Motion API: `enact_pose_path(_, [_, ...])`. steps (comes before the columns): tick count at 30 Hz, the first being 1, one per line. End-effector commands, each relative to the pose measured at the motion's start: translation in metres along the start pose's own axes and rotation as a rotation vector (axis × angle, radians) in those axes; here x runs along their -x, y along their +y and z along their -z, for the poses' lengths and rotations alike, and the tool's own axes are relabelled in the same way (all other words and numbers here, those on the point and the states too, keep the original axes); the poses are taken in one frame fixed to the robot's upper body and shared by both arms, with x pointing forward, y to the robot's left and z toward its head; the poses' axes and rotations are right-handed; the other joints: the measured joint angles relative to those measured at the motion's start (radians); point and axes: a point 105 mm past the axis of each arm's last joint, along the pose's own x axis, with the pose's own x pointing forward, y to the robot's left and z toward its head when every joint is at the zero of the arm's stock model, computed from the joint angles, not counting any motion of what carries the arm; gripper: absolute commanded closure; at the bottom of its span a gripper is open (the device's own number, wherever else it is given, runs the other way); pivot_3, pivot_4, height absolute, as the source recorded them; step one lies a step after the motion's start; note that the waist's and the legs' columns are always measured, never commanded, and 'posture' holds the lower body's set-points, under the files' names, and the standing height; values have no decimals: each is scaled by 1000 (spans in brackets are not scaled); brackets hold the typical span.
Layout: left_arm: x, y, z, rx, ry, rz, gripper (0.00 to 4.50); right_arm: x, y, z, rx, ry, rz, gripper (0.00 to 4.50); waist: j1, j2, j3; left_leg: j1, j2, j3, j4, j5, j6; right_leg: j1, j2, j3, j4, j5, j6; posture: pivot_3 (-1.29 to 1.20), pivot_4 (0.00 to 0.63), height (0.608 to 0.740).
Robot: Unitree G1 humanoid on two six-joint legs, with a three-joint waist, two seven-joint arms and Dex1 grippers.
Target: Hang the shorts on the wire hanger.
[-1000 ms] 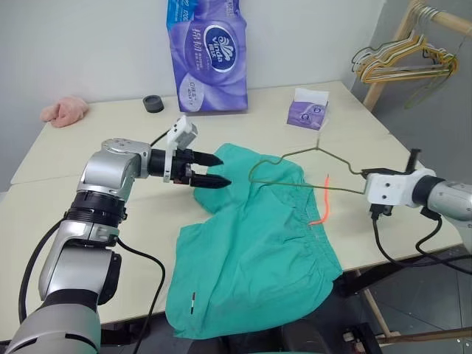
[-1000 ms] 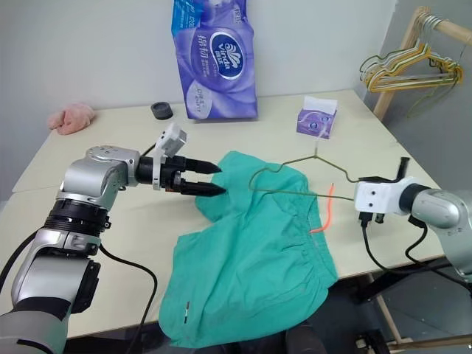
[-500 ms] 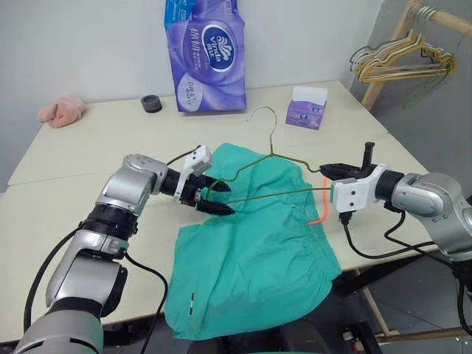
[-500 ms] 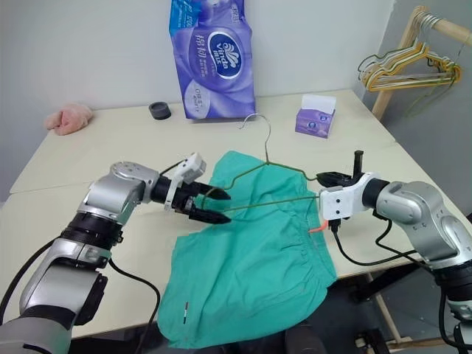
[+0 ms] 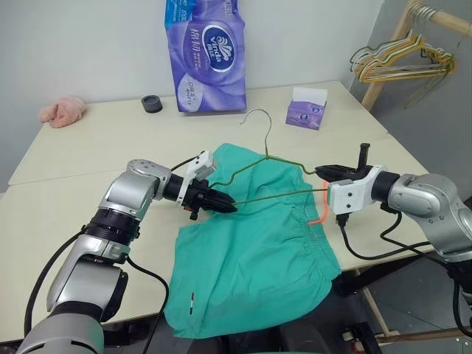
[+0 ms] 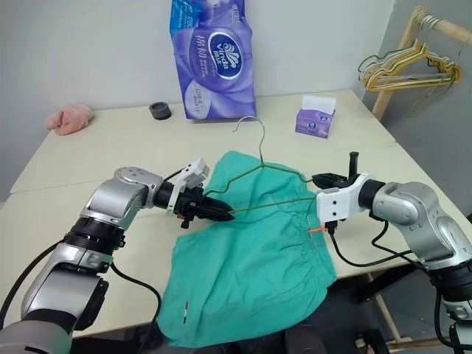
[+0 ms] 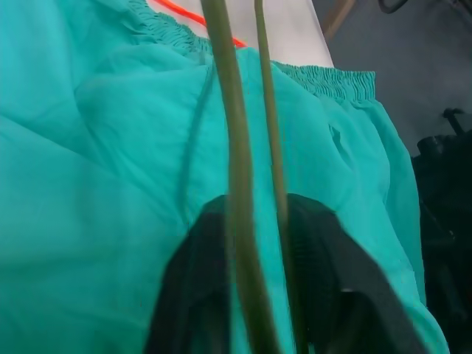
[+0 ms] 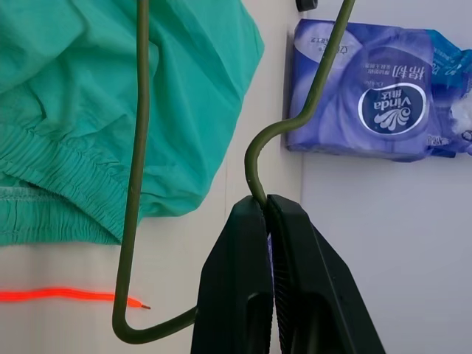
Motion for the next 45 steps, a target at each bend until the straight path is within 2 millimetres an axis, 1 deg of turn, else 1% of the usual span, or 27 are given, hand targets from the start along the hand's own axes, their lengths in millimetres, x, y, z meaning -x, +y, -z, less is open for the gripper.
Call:
enact_pose_path(1, [1,-6,-8,-34,-20,10,4490,5,-13,-9,26,-36,48,4500,0,0,0,0,0,0,0,0,0,0,0,0,0,0,0,-200,89,740])
enact_pose_path(7, [-1,-9,-6,-22,-26,13,4490,6,-7,-18,-18,-102,29,4500,0,0,0,0,0,-1,0,0,0,0,0,0,0,0,0,-195,85,740])
enact_pose_path(9, [0,-6,-4,-28,-22,-10,4500,9,-8,-21,-70,-120,26,3952,1,0,0,0,0,0,0,0,0,0,0,0,0,0,0,-193,84,740])
enact_pose_path(10, [0,-4,-3,-33,-20,-27,4500,10,-8,-22,-86,-126,21,3745,1,0,0,0,0,0,0,0,0,0,0,0,0,0,0,-193,83,740])
enact_pose_path(11, [0,-2,-3,-39,-23,-45,4500,12,-7,-23,-107,-133,11,3433,1,0,0,0,0,0,0,0,0,0,0,0,1,0,0,-193,83,740])
enact_pose_path(13, [0,5,-8,-56,-54,-95,4500,15,-8,-25,-119,-139,6,2864,2,0,0,0,0,-1,1,0,0,1,0,0,1,0,0,-193,83,740])
enact_pose_path(16, [0,11,-15,-82,-83,-135,4500,20,-9,-30,-148,-146,17,1842,5,0,0,0,0,-2,1,0,0,1,-4,0,1,0,0,-191,82,740])
enact_pose_path(18, [1,8,-14,-124,-66,-131,4500,24,-13,-29,-278,-135,26,1136,5,0,0,0,0,-2,1,0,0,1,-4,0,1,0,0,-191,82,740])
enact_pose_path(21, [4,1,-12,-200,-23,-104,4500,31,-15,-17,-534,-70,15,113,4,0,0,0,0,-3,1,0,0,1,-4,0,1,0,0,-191,82,740])
enact_pose_path(24, [7,-10,-2,-289,61,-44,4500,36,-20,-4,-694,-12,18,52,1,0,0,0,0,-2,1,0,0,1,-5,0,1,0,0,-201,81,740])
enact_pose_path(26, [6,-17,1,-329,92,-9,4500,37,-16,-2,-795,-2,-48,52,1,0,0,1,1,-2,1,0,0,1,-5,0,1,0,-1,-203,79,740])
enact_pose_path(27, [5,-18,1,-343,96,-3,4500,37,-12,-2,-811,6,-89,52,2,0,0,1,0,-3,1,0,0,1,-5,0,1,0,-1,-203,79,740])
enact_pose_path(31, [-2,-21,-5,-413,93,5,4500,34,12,-19,-920,-21,-307,52,6,0,0,0,0,-3,1,0,0,2,-5,-2,0,0,0,-198,76,740])
enact_pose_path(35, [-7,-21,-9,-450,92,0,4500,33,24,-33,-956,-39,-447,52,5,0,0,0,0,-2,1,0,0,1,-5,-1,0,0,0,-191,75,740])
enact_pose_path(38, [-10,-23,-10,-461,91,3,4500,28,28,-42,-958,-51,-499,52,1,0,0,0,0,-2,1,0,0,1,-5,-2,0,0,0,-186,75,740])
enact_pose_path(40, [-11,-24,-10,-463,89,5,4500,24,30,-41,-956,-38,-503,52,2,0,0,0,1,-3,1,0,0,1,-5,-2,0,0,0,-181,75,740])
enact_pose_path(45, [-14,-28,-8,-468,84,17,4500,18,43,-36,-951,15,-542,52,4,0,0,0,0,-3,1,0,0,1,-5,-2,0,0,0,-178,76,740])
